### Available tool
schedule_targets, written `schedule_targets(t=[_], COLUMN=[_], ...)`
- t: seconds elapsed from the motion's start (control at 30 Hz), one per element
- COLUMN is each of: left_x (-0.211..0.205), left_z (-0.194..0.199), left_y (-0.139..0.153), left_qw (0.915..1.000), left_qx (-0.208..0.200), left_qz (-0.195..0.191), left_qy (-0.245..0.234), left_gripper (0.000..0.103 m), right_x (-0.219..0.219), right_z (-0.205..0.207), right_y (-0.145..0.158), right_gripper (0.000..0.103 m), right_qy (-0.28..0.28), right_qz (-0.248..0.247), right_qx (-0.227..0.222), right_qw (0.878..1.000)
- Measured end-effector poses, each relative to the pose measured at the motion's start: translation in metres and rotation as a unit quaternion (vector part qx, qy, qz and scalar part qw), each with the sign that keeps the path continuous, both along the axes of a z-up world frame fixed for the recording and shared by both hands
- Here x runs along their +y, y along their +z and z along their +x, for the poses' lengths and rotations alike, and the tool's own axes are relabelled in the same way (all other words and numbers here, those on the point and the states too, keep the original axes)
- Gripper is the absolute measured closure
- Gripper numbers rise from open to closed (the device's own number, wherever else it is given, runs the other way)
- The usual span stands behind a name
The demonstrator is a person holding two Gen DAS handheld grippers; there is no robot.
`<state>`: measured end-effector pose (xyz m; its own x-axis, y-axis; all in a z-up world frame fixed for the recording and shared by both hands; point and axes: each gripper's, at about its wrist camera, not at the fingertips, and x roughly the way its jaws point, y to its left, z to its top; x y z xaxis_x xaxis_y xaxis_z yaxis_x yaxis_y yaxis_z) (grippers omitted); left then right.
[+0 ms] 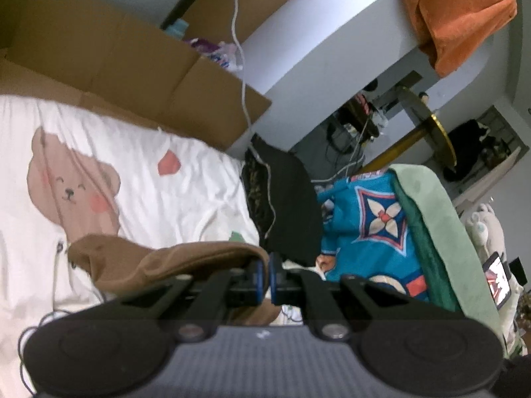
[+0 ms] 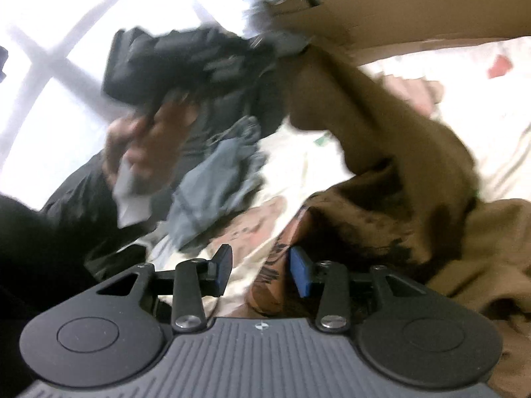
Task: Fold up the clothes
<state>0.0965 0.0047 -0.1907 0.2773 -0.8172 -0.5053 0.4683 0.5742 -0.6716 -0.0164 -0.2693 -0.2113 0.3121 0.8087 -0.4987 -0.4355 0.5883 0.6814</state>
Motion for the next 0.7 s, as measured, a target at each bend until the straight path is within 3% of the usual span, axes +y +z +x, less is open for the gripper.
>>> schedule_targets(t=[0.2, 0.43, 0.6, 0.7], left_x=[-0.001, -0.030, -0.056, -0.066], left_z=[-0.011, -0.036, -0.054, -0.063], left_y=[-0.013, -0.032, -0.058, -0.071], left_qw=[0.9998, 0.9964, 0.9906, 0.9874], left_qx=[0.007, 0.030, 0.055, 0.064], left_qz=[0.008, 0.010, 0.029, 0.044], left_qy=[-0.018, -0.079, -0.122, -0.138], left_gripper=[0.099, 0.099, 0.099, 0.099], right_x=[-0.026, -0.036, -0.042, -0.033], right_z=[0.018, 0.058, 0.088, 0.098], right_y=[0.015, 0.021, 0.015, 0.013], right_gripper=[0.062, 0.062, 0.062, 0.062], right_qy=[-0.029, -0.060, -0.070, -0.048], right_qz=[-0.041, -0.100, -0.159, -0.175], right_qx=[-0.039, -0.077, -0.068, -0.058], right_qw=[0.998, 0.990, 0.983, 0.982])
